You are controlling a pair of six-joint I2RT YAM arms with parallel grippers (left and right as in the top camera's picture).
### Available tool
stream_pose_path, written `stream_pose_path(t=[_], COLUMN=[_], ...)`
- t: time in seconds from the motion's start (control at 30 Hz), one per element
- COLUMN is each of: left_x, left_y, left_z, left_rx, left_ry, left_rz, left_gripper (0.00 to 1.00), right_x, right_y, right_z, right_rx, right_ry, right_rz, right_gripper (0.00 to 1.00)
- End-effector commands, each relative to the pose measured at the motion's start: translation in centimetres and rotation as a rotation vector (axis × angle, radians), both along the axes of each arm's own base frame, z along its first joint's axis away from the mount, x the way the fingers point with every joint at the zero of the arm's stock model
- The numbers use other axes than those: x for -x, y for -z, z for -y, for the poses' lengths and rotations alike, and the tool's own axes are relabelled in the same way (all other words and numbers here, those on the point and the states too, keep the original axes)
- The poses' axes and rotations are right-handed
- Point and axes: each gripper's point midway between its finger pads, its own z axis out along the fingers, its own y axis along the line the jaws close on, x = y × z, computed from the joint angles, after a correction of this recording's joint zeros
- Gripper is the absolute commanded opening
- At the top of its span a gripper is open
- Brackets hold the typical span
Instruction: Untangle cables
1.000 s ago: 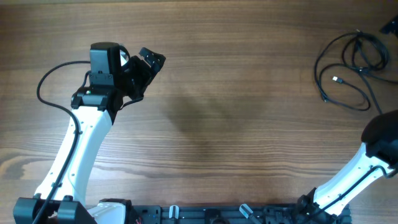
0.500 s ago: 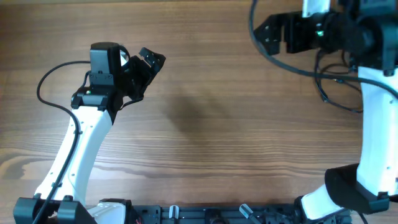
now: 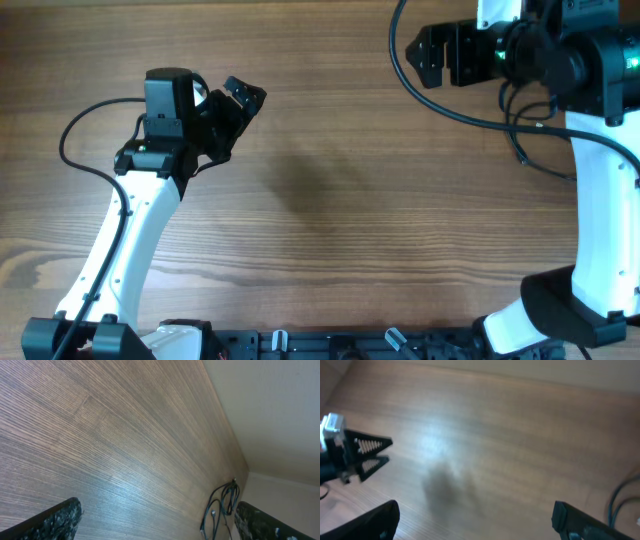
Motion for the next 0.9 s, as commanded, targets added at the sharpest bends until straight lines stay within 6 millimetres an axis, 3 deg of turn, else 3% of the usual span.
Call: stream_pose_path(t=[0.0,0.13,0.23,0.37,0.47,0.67,0.87], left_x=[-0.1,-0.1,-0.1,-0.1,-0.1,-0.1,-0.1], left_y=[-1.0,-1.0,-1.0,-1.0,-1.0,-1.0,-1.0], left_z=[-0.1,-0.1,-0.1,-0.1,-0.1,-0.1,-0.1], left_rx=[-0.024,-0.024,-0.024,-0.024,-0.024,-0.024,-0.024], left_ry=[0.010,0.010,0.010,0.010,0.010,0.010,0.010], left_rz=[0.042,0.042,0.042,0.042,0.042,0.042,0.042], left_gripper=[1.00,1.00,1.00,1.00,1.00,1.00,1.00], right_x=[0.5,1.7,3.4,6.9,9.8,12.5,13.2], right_y=[-0.4,1.7,3.6,7.3,10.8,16.3,20.9], right_z=[0.7,1.0,2.4,5.6,6.8,7.1,6.4], right_rx=[0.068,0.058,0.044,0.022,0.023,0.011,-0.022], right_ry=[-0.052,-0.067,-0.041,0.037,0.071,0.085,0.053], right_rz=[0.130,0.317,0.436,0.658,0.757,0.909,0.874], right_gripper=[1.00,1.00,1.00,1.00,1.00,1.00,1.00])
